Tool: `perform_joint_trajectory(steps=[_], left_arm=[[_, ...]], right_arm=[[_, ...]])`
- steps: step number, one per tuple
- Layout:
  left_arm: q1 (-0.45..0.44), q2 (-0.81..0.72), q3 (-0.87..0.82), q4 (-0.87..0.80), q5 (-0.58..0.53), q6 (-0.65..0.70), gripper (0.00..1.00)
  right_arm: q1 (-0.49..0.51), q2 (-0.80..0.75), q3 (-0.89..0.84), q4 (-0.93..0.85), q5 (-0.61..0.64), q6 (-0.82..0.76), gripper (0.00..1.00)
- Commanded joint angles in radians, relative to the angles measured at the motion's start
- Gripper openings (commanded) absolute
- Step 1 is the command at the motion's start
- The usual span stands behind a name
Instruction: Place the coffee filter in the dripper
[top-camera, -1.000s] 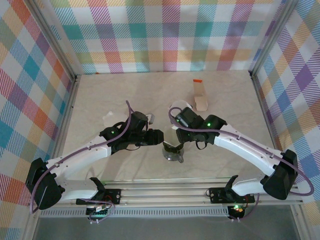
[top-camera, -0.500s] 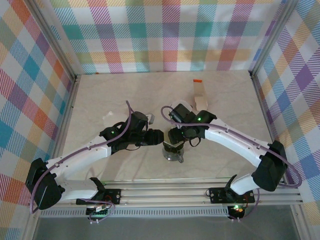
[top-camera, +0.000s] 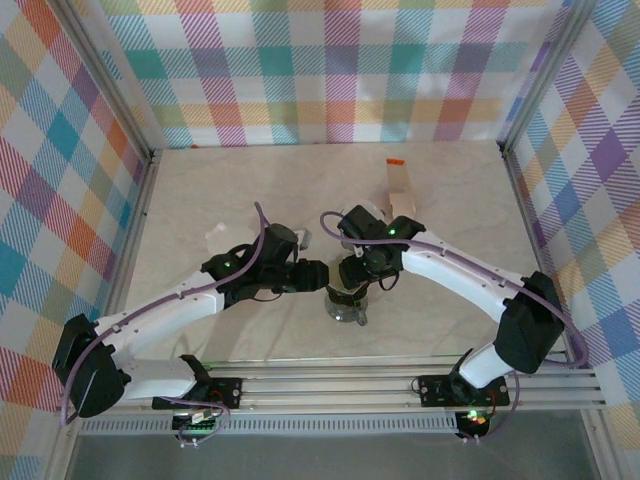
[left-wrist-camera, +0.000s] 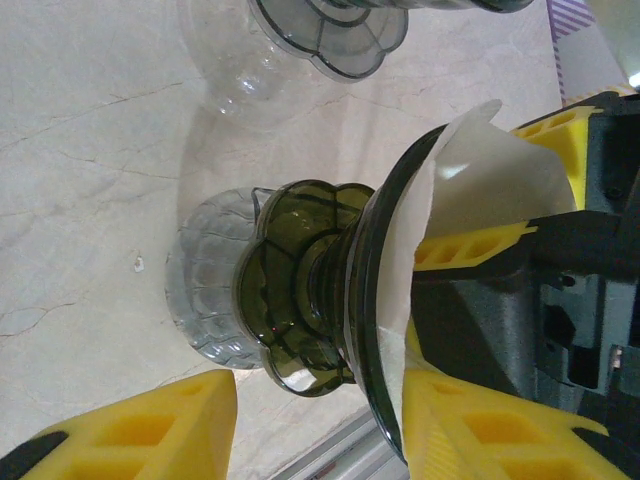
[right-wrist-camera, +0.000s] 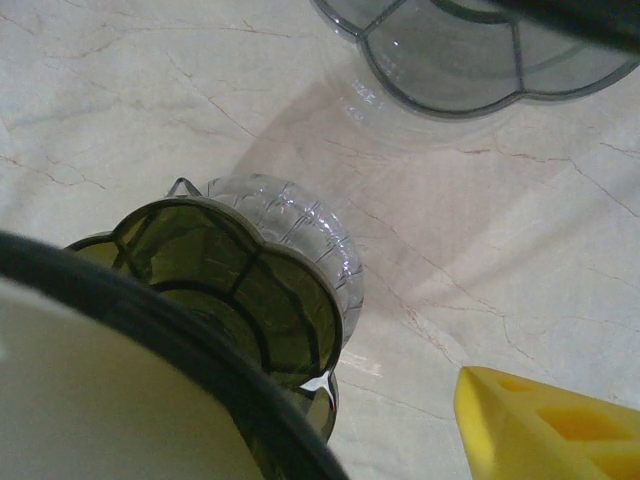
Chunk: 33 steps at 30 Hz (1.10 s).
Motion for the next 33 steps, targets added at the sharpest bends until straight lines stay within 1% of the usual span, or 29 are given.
perform_joint_trajectory(steps=[1,6,8,9,14,15,16,21,26,33], left_arm=[[-0.014,0.004,0.004,0.003,0.010,0.015,0.47],[-0.014,0.003,0.010,0.004,0.011,0.013,0.47],[-0.015,-0.003,0.014,-0.001,0.006,0.010,0.50],[-0.015,-0.008,0.015,-0.003,-0.001,0.008,0.53],[-0.014,-0.040,0.014,0.017,-0.025,0.007,0.75],[-0.014,-0.039,0.015,0.021,-0.028,0.008,0.78],[-0.014,-0.039,0.017,0.025,-0.031,0.008,0.79],[-0.014,-0.014,0.027,0.034,-0.047,0.007,0.79],[-0.014,0.012,0.034,0.040,-0.053,0.006,0.77],[-0.014,0.032,0.046,-0.005,-0.091,0.004,0.66]], right_arm=[[0.000,0.010,0.034,-0.020,-0.006,-0.026,0.69],[0.000,0.026,0.014,-0.016,0.003,-0.027,0.69],[0.000,0.026,0.006,-0.008,0.002,-0.027,0.69],[0.000,0.026,0.005,-0.007,0.003,-0.027,0.69],[0.001,0.033,0.003,-0.007,0.011,-0.031,0.69],[0.001,0.033,0.000,-0.003,0.015,-0.032,0.69],[0.001,0.034,-0.002,-0.002,0.015,-0.031,0.69],[0.001,0.038,-0.008,0.003,0.023,-0.029,0.68],[0.003,0.038,-0.013,0.006,0.028,-0.029,0.68],[0.004,0.032,-0.020,0.011,0.037,-0.029,0.68]])
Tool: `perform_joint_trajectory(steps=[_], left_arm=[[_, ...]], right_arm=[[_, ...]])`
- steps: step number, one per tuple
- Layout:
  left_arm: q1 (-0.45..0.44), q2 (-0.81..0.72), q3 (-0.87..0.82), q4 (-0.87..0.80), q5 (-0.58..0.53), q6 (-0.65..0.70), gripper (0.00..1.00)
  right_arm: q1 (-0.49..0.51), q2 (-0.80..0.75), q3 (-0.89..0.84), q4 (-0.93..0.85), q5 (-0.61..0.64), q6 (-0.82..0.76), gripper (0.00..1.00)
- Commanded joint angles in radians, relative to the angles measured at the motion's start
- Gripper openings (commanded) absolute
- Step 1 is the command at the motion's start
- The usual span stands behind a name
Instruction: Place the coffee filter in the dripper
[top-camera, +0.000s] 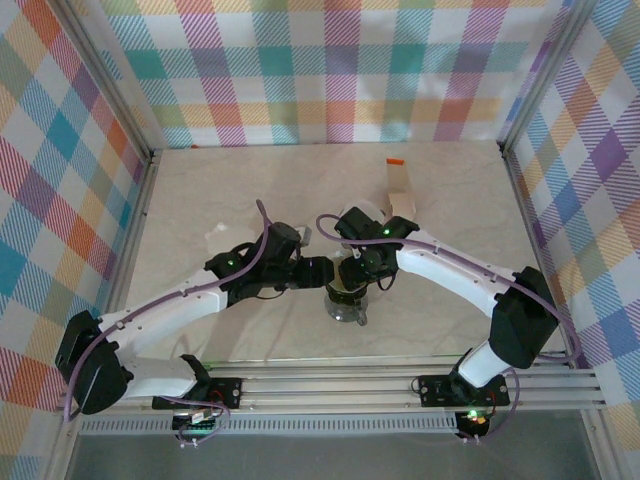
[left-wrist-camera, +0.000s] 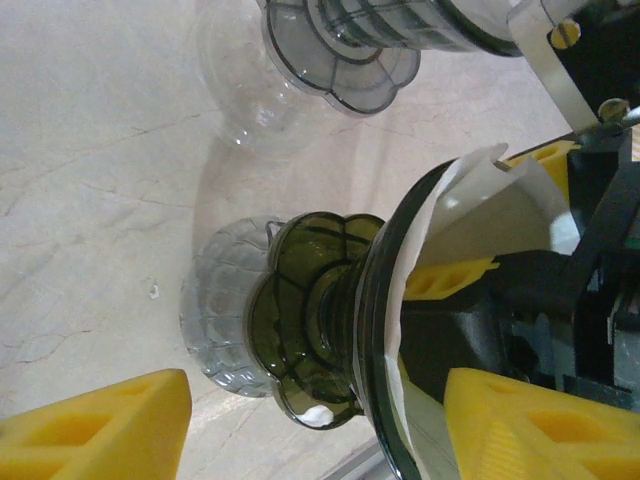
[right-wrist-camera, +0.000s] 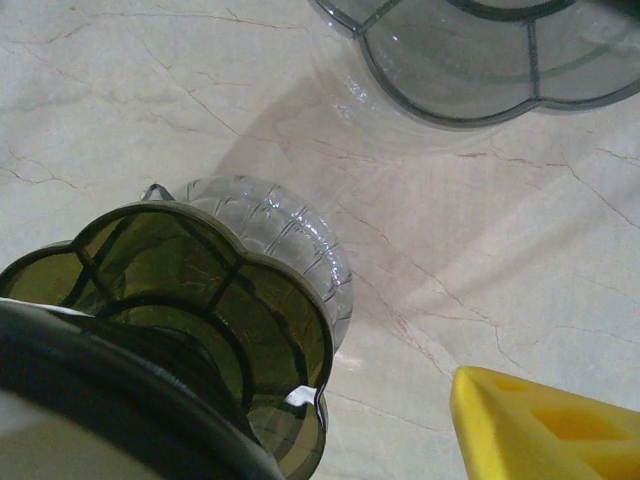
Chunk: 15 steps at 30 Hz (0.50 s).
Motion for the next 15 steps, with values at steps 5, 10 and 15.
perform_joint_trajectory(steps=[5,10,15], left_arm=[[-0.010,0.003,0.023,-0.023,-0.019,0.001,0.64],[-0.010,0.001,0.019,-0.027,-0.011,0.004,0.59],[-0.010,0.000,0.019,-0.058,-0.038,0.005,0.53]], right_arm=[[0.009,-0.003,-0.024,0.006,0.027,-0.011,0.68],[0.014,-0.014,-0.028,0.016,0.037,-0.009,0.67],[0.018,-0.051,-0.026,0.039,0.041,-0.011,0.68]])
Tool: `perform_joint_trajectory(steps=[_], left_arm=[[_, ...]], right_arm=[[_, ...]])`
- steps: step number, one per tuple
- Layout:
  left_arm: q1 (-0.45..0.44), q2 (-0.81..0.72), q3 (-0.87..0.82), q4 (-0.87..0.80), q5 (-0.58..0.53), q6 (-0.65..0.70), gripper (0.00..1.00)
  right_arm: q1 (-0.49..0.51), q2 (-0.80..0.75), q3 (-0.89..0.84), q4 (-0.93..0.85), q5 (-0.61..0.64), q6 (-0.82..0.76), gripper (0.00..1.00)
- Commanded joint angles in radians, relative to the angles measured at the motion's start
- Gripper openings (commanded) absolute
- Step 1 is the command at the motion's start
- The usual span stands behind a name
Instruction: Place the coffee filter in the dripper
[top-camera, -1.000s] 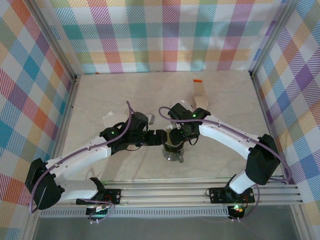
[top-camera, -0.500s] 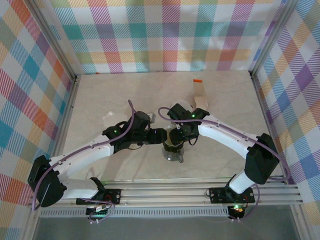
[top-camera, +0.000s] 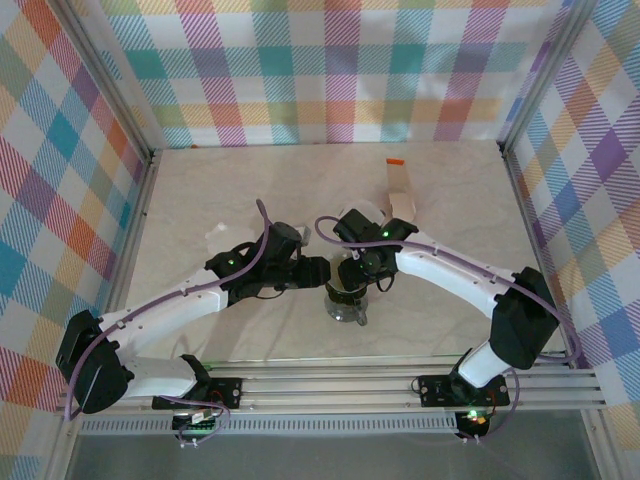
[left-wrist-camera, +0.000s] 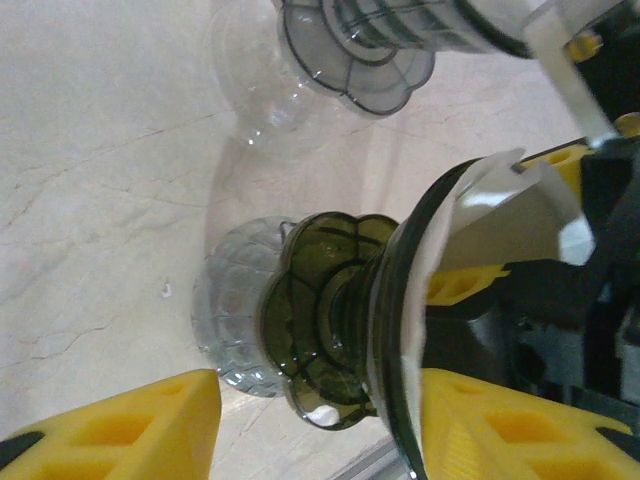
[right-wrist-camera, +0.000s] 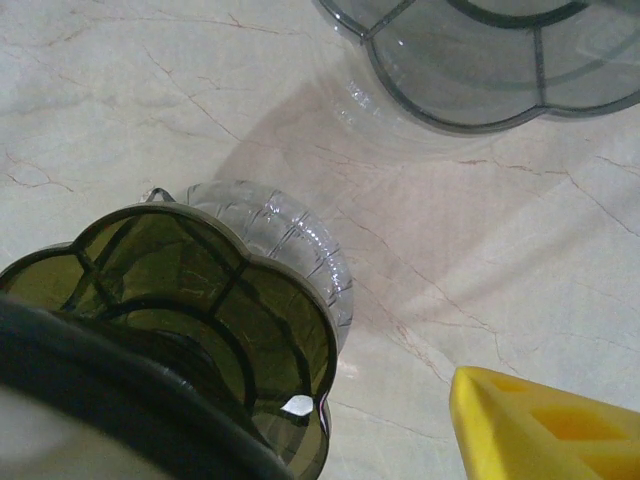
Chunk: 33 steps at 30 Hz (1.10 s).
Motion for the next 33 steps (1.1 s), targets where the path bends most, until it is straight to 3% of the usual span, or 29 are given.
perform_joint_trajectory(steps=[1,19,33], left_arm=[[-0.011,-0.002,0.014,-0.034,-0.020,0.005,0.53],[-0.012,-0.007,0.006,-0.017,0.006,-0.007,0.50],[-0.014,-0.043,0.040,-0.010,0.041,-0.031,0.63]], right_arm=[[0.008,-0.048,-0.009,0.018,0.022,-0.012,0.68],[0.008,-0.241,0.039,-0.020,0.071,0.024,0.69],[0.007,-0.471,-0.118,0.049,0.051,0.060,0.69]])
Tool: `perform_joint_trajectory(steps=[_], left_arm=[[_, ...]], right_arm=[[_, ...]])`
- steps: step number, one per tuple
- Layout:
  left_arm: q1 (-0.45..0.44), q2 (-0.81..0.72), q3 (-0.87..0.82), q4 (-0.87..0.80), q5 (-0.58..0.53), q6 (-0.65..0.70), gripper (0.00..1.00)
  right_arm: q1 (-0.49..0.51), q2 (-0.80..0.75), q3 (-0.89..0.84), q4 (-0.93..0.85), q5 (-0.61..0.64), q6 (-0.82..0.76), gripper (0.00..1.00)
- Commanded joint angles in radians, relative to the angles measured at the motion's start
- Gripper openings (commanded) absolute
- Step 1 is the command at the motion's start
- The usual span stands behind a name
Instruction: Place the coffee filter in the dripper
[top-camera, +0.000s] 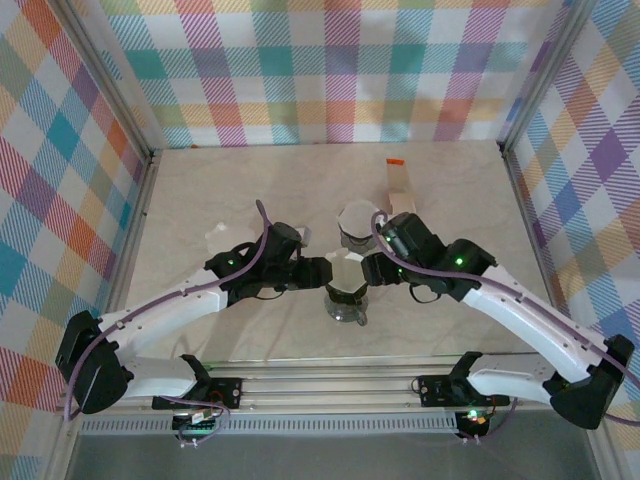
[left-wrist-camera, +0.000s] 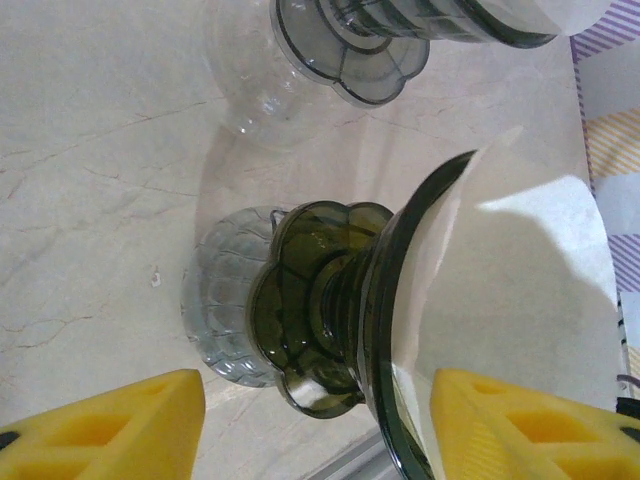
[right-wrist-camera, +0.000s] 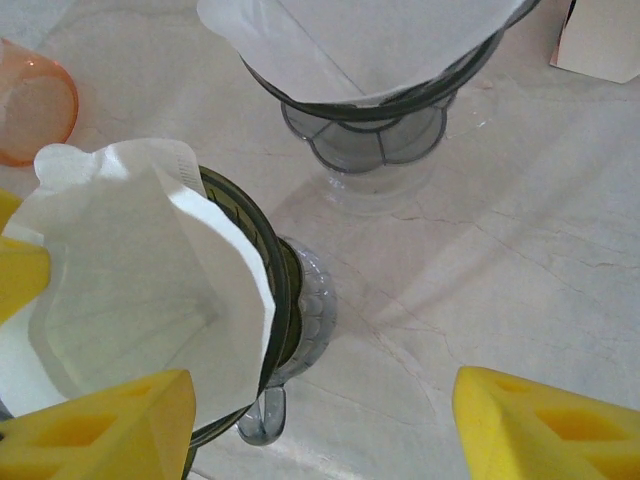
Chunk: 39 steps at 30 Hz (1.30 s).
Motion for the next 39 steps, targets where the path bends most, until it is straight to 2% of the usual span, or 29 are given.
perform_joint_trajectory(steps=[1,9,14,17,22,28,33,36,39], left_arm=[[-0.013,-0.042,0.041,-0.011,0.015,-0.009,0.65],[-0.012,-0.083,0.080,-0.047,-0.004,-0.002,0.76],[-0.008,-0.144,0.157,-0.160,-0.127,0.068,0.83],[0.037,-0.198,0.182,-0.225,-0.193,0.090,0.85],[0.236,-0.311,0.167,-0.296,-0.203,0.093,0.84],[0.553,-0.403,0.134,-0.349,-0.144,0.108,0.79],[0.925,-0.382,0.004,-0.300,0.064,0.052,0.62],[1.004,-0.375,-0.081,-0.243,0.053,0.000,0.54],[1.063,-0.352,-0.170,-0.177,0.048,-0.066,0.40]], right_arm=[[0.007,-0.037,-0.022,0.035,-0.001,0.027,0.69],[0.007,-0.109,-0.058,0.046,0.035,0.037,0.69],[0.007,-0.167,-0.111,0.080,0.044,0.056,0.69],[0.008,-0.168,-0.130,0.084,0.032,0.061,0.69],[0.007,-0.170,-0.159,0.097,0.011,0.062,0.69],[0.008,-0.181,-0.173,0.109,0.007,0.054,0.69],[0.007,-0.205,-0.178,0.119,0.003,0.046,0.69],[0.007,-0.223,-0.183,0.114,0.006,0.045,0.69],[0.008,-0.248,-0.190,0.106,0.014,0.046,0.69]])
